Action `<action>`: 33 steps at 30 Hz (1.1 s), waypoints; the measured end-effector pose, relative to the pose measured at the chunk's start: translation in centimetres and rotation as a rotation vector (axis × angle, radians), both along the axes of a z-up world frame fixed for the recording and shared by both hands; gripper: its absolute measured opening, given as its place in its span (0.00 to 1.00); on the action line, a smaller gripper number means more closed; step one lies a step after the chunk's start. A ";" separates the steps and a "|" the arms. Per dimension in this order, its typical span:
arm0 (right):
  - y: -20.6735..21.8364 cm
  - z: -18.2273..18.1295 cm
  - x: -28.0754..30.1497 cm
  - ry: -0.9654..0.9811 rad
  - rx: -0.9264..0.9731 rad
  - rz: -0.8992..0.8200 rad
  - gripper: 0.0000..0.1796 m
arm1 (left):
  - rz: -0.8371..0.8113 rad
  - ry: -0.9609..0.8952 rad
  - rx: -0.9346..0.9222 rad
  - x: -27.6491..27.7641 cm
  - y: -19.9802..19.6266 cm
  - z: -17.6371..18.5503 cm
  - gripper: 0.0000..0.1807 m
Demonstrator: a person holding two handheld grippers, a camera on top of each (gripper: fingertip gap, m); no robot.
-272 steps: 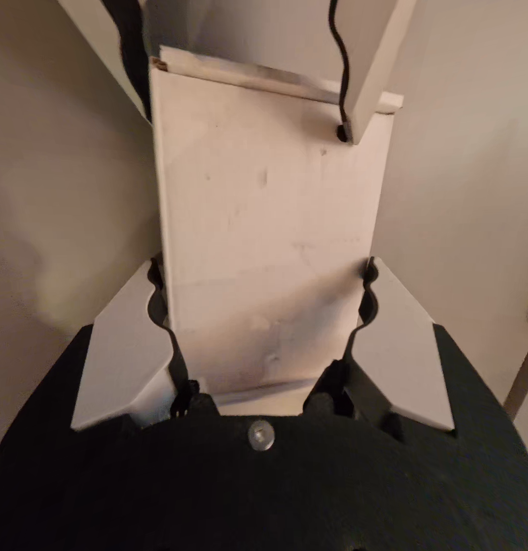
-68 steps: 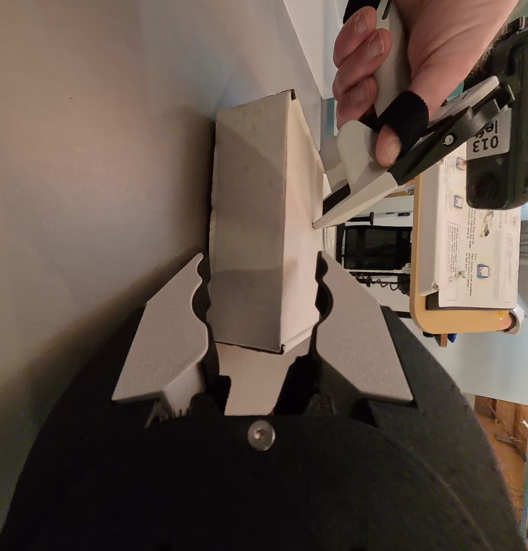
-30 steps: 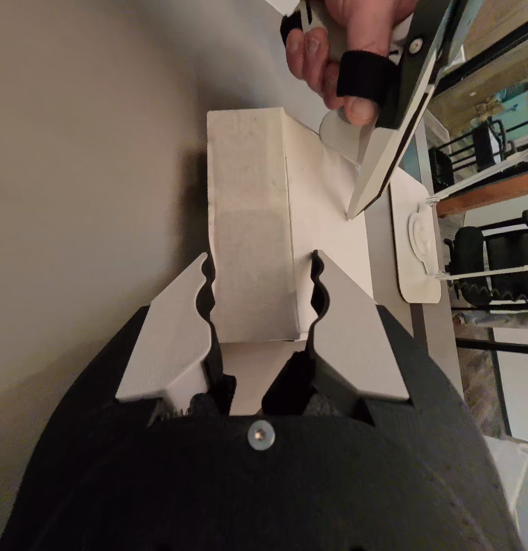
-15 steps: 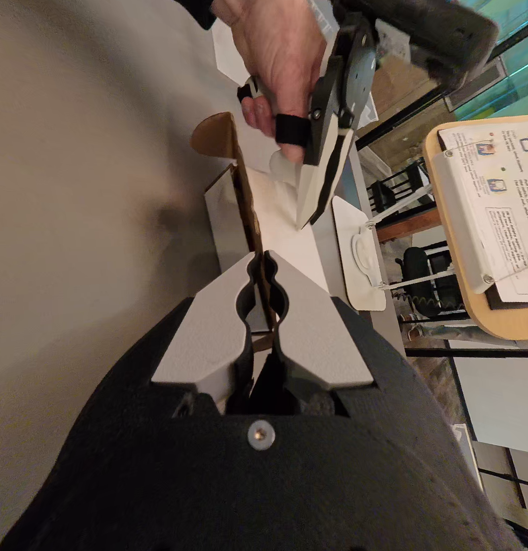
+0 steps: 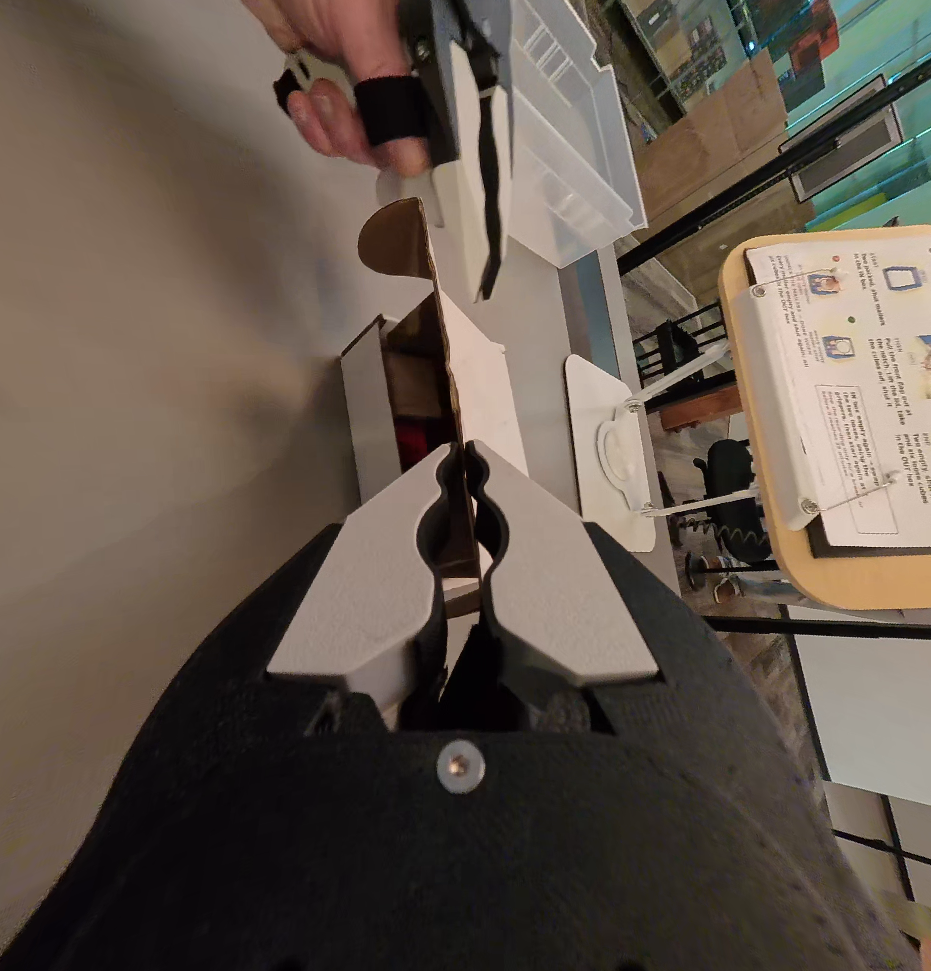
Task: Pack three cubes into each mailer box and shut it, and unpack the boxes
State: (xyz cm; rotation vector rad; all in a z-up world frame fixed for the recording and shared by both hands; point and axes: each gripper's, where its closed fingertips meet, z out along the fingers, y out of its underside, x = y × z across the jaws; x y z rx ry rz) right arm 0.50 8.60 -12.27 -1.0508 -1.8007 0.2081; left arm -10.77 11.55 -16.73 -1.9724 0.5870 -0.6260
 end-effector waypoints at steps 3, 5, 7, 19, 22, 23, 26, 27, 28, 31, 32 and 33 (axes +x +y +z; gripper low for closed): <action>0.3 0.8 -0.2 0.004 -0.014 -0.006 0.00 | -0.011 0.064 -0.036 0.2 -0.2 -1.9 0.14; 0.6 1.4 -0.3 0.006 -0.014 -0.014 0.00 | -0.028 0.015 -0.035 0.8 -0.4 -1.9 0.14; 0.9 2.1 -0.4 0.009 -0.028 -0.023 0.00 | -0.050 0.072 -0.012 1.3 -0.4 -2.5 0.15; 8.1 6.7 -2.2 0.011 -0.105 -0.254 0.00 | -0.094 0.228 0.038 2.4 -0.4 -3.2 0.16; 12.6 5.9 -2.7 -0.067 -0.050 -0.352 0.00 | -0.096 0.273 0.051 2.5 -0.5 -3.4 0.13; 13.9 5.0 -3.1 -0.101 -0.045 -0.367 0.00 | -0.095 0.280 0.052 2.5 -0.6 -3.4 0.13; 17.2 1.2 -3.9 -0.183 -0.075 -0.393 0.00 | -0.089 0.290 0.060 2.5 -0.7 -3.4 0.14; 18.1 -0.1 -3.9 -0.204 -0.086 -0.398 0.01 | -0.090 0.289 0.064 2.6 -0.8 -3.4 0.14; 18.7 -1.3 -3.9 -0.211 -0.117 -0.402 0.01 | -0.091 0.293 0.070 2.7 -0.9 -3.3 0.14; 19.7 -4.2 -3.4 -0.230 -0.180 -0.416 0.01 | -0.092 0.332 0.078 2.8 -1.2 -3.2 0.14; 19.8 -5.0 -3.3 -0.242 -0.200 -0.413 0.02 | -0.093 0.332 0.072 2.9 -1.4 -3.2 0.14; 19.8 -5.6 -3.2 -0.253 -0.225 -0.407 0.02 | -0.095 0.331 0.066 2.9 -1.7 -3.2 0.14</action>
